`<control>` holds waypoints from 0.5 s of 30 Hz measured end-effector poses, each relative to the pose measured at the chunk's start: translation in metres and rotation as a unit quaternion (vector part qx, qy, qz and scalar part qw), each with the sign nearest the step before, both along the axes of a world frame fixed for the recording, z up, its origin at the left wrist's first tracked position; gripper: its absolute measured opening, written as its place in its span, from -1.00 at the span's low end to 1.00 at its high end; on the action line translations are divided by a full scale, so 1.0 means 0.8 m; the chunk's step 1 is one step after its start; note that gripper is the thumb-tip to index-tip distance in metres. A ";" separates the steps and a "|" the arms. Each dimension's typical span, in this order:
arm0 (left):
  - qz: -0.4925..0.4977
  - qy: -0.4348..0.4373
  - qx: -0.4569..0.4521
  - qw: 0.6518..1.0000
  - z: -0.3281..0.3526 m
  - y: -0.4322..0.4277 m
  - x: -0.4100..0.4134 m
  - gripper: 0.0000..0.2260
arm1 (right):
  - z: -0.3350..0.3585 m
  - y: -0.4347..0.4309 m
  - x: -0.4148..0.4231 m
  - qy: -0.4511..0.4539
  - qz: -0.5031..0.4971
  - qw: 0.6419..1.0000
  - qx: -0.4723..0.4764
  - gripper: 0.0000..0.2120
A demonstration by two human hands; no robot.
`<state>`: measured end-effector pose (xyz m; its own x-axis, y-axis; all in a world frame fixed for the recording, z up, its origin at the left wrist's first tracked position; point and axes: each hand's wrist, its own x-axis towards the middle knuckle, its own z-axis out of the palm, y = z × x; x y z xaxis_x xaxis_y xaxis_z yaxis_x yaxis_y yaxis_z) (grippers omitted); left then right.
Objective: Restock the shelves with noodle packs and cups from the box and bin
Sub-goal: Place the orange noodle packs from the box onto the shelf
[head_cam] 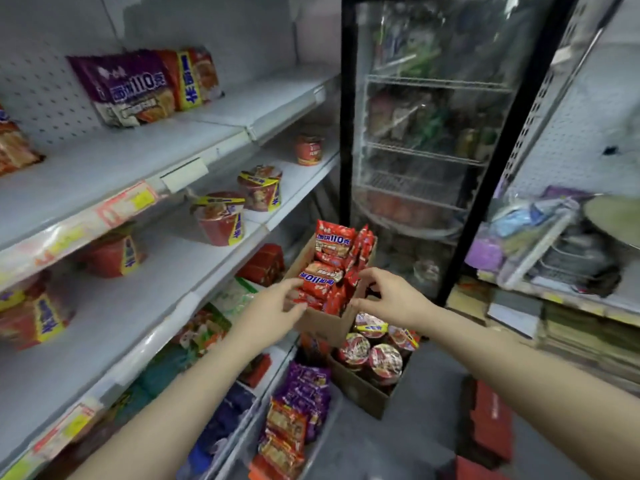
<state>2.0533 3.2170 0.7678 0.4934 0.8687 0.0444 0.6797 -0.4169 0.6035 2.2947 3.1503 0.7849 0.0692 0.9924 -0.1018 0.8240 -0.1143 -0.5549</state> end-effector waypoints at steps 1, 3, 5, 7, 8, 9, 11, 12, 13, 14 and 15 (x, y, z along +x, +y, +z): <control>-0.008 0.002 -0.008 1.000 -0.002 0.007 0.017 -0.58 | -0.002 0.000 0.013 0.000 -0.009 1.000 -0.001 -0.37; -0.020 0.001 -0.017 1.000 -0.010 0.021 0.050 -0.57 | -0.009 0.003 0.038 0.001 -0.021 1.000 -0.004 -0.37; -0.029 0.005 -0.020 0.999 -0.019 0.036 0.082 -0.56 | -0.014 0.010 0.064 0.004 -0.031 0.999 -0.018 -0.35; -0.032 0.012 -0.029 0.999 -0.029 0.054 0.113 -0.55 | -0.018 0.025 0.090 0.000 -0.030 0.999 -0.029 -0.35; -0.031 0.014 -0.034 0.999 -0.034 0.064 0.128 -0.55 | -0.020 0.034 0.104 -0.002 -0.029 0.999 -0.032 -0.37; -0.029 0.015 -0.039 0.999 -0.038 0.075 0.142 -0.54 | -0.021 0.045 0.118 -0.001 -0.027 0.999 -0.031 -0.39; -0.017 0.014 -0.051 0.998 -0.045 0.096 0.170 -0.53 | -0.023 0.070 0.146 -0.005 -0.019 0.999 -0.032 -0.43; -0.009 0.010 -0.061 0.998 -0.048 0.106 0.183 -0.53 | -0.024 0.083 0.159 -0.009 -0.015 0.999 -0.035 -0.44; 0.000 0.006 -0.070 0.998 -0.051 0.117 0.195 -0.53 | -0.026 0.096 0.172 -0.011 -0.011 0.999 -0.038 -0.46; 0.008 0.003 -0.076 0.997 -0.054 0.127 0.207 -0.52 | -0.027 0.109 0.184 -0.008 -0.008 0.999 -0.041 -0.47; 0.015 0.003 -0.080 0.997 -0.057 0.138 0.218 -0.53 | -0.030 0.122 0.195 -0.004 -0.005 0.999 -0.045 -0.49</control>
<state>2.2278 3.3277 0.7223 0.4662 0.8792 -0.0981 0.6939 -0.2947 0.6570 2.4511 3.2479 0.7613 0.0809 0.9785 -0.1896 0.8266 -0.1721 -0.5359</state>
